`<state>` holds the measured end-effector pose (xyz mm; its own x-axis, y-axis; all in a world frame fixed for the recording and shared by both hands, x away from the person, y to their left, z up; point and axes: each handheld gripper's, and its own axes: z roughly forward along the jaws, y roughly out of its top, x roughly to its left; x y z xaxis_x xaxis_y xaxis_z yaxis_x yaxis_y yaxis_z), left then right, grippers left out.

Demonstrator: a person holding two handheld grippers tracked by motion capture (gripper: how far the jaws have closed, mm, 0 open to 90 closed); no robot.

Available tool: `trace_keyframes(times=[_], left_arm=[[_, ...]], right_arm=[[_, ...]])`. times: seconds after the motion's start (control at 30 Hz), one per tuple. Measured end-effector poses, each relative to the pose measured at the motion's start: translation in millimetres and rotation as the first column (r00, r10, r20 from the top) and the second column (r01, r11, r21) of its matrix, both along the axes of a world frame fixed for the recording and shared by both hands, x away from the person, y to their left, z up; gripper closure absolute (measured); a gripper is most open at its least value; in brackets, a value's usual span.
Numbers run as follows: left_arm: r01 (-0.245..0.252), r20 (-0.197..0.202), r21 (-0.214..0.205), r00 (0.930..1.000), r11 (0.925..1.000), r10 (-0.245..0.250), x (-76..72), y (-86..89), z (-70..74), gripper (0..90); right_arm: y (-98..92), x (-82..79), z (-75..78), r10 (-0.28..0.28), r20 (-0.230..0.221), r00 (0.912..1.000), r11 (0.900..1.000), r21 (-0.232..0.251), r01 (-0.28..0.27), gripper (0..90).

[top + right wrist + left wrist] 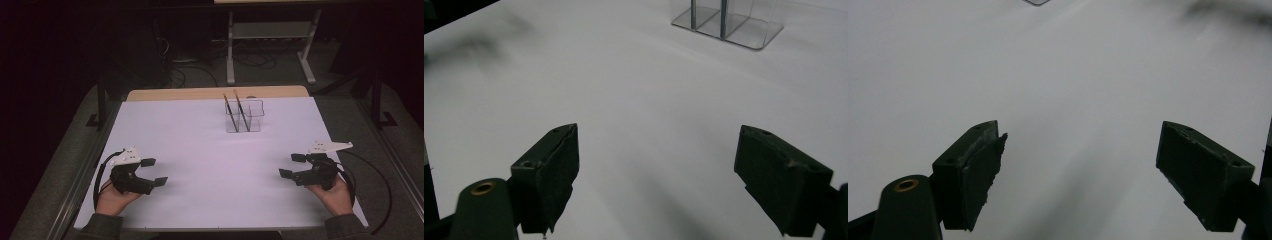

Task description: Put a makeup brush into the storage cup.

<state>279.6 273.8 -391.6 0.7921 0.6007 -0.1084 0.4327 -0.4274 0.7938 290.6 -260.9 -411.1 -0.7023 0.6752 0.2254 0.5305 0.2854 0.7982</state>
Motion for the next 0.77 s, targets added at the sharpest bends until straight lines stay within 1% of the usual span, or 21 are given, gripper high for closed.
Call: trace_keyframes(times=[0.23,0.27,0.33,0.37,0.43,0.5,0.63,0.73,0.77], left_arm=[[0.0,-0.003,-0.006,1.0,1.0,0.0,-0.5,0.3,-1.0,17.3],[0.004,-0.003,-0.001,1.0,1.0,-0.004,-0.7,0.3,-1.1,17.3],[0.009,-0.001,0.004,1.0,1.0,-0.008,-0.5,-0.4,-1.6,17.3],[0.007,-0.006,0.001,1.0,1.0,-0.007,-0.9,-1.3,-2.1,17.3],[0.012,-0.002,0.004,0.9999,0.9999,-0.012,-0.3,-2.0,-2.8,17.3],[0.014,-0.006,0.006,0.9999,0.9999,-0.014,-0.2,-2.6,-3.5,17.3],[0.015,-0.007,0.008,0.9999,0.9999,-0.014,-0.4,-3.0,-4.0,17.4],[0.017,-0.006,0.009,0.9998,0.9998,-0.017,-0.4,-3.8,-4.1,17.5],[0.022,-0.003,0.016,0.9998,0.9996,-0.022,-0.1,-3.6,-4.0,17.5]], right_arm=[[-0.9,-5.1,-2.2,0.001,0.013,0.9999,1.0,0.004,-0.001,17.2],[-1.0,-5.4,-2.8,0.005,0.014,0.9999,1.0,0.002,-0.005,17.1],[0.2,-7.3,-3.9,0.001,0.003,1.0,1.0,0.003,-0.001,17.2],[0.1,-7.3,-4.8,0.006,0.01,0.9999,1.0,0.002,-0.006,17.2],[0.5,-7.9,-5.9,0.007,0.006,1.0,1.0,0.002,-0.007,17.2],[1.1,-7.7,-7.3,0.011,0.005,0.9999,0.9999,0.0,-0.011,17.2],[3.5,-7.1,-7.7,0.016,-0.006,0.9999,0.9998,0.012,-0.016,17.1],[6.3,-6.3,-7.2,0.023,-0.001,0.9997,0.9997,0.008,-0.023,17.1],[7.4,-6.1,-7.2,0.023,0.002,0.9997,0.9997,0.006,-0.023,17.1]])
